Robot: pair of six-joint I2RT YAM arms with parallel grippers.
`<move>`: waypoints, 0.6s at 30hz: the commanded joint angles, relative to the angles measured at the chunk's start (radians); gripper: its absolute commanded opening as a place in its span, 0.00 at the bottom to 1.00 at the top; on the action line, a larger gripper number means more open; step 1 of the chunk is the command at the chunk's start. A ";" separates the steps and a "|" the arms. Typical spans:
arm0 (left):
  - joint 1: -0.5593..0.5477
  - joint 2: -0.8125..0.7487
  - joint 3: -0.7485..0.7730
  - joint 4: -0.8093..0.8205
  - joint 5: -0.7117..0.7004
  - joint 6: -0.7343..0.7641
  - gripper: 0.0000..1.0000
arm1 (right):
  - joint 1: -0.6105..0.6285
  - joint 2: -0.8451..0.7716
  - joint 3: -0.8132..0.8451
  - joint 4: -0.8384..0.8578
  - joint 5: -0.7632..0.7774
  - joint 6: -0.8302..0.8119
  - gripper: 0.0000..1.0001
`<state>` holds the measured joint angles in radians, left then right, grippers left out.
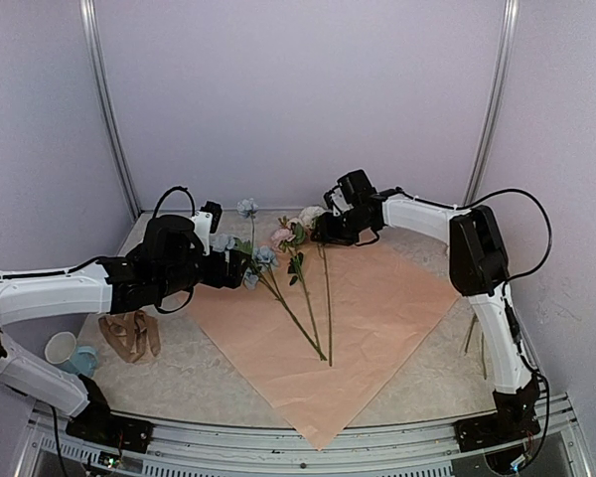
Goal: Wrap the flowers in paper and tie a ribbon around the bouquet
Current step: Place the fake flower on the flattened wrapping paper, then pick up the fake flower from the corner of the board.
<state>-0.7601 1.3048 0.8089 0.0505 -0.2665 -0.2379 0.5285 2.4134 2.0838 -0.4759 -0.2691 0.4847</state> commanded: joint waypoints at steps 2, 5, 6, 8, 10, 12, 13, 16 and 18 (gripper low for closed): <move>-0.003 -0.002 -0.002 -0.010 0.003 0.009 0.99 | -0.023 -0.199 -0.050 -0.069 0.061 -0.097 0.56; -0.004 -0.007 -0.002 -0.014 0.001 0.011 0.99 | -0.063 -0.323 -0.136 -0.135 0.139 -0.143 0.66; -0.004 -0.010 -0.003 -0.015 0.000 0.013 0.99 | -0.083 -0.368 -0.187 -0.153 0.188 -0.154 0.69; -0.004 -0.014 -0.006 -0.014 -0.004 0.018 0.99 | -0.133 -0.464 -0.300 -0.190 0.283 -0.173 0.75; -0.004 -0.018 -0.011 -0.011 -0.007 0.021 0.99 | -0.199 -0.561 -0.416 -0.227 0.376 -0.188 0.77; -0.004 -0.017 -0.013 -0.004 -0.005 0.023 0.99 | -0.272 -0.619 -0.530 -0.264 0.463 -0.195 0.73; -0.004 -0.015 -0.014 -0.001 -0.004 0.022 0.99 | -0.306 -0.636 -0.585 -0.284 0.500 -0.198 0.67; -0.005 -0.008 -0.016 0.003 0.004 0.022 0.99 | -0.407 -0.659 -0.710 -0.315 0.529 -0.215 0.49; -0.005 0.000 -0.014 0.002 0.007 0.022 0.99 | -0.448 -0.663 -0.784 -0.302 0.528 -0.221 0.51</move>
<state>-0.7601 1.3045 0.8082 0.0444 -0.2665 -0.2295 0.1360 1.7298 1.4391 -0.6853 0.1715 0.2955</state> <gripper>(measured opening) 0.986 0.495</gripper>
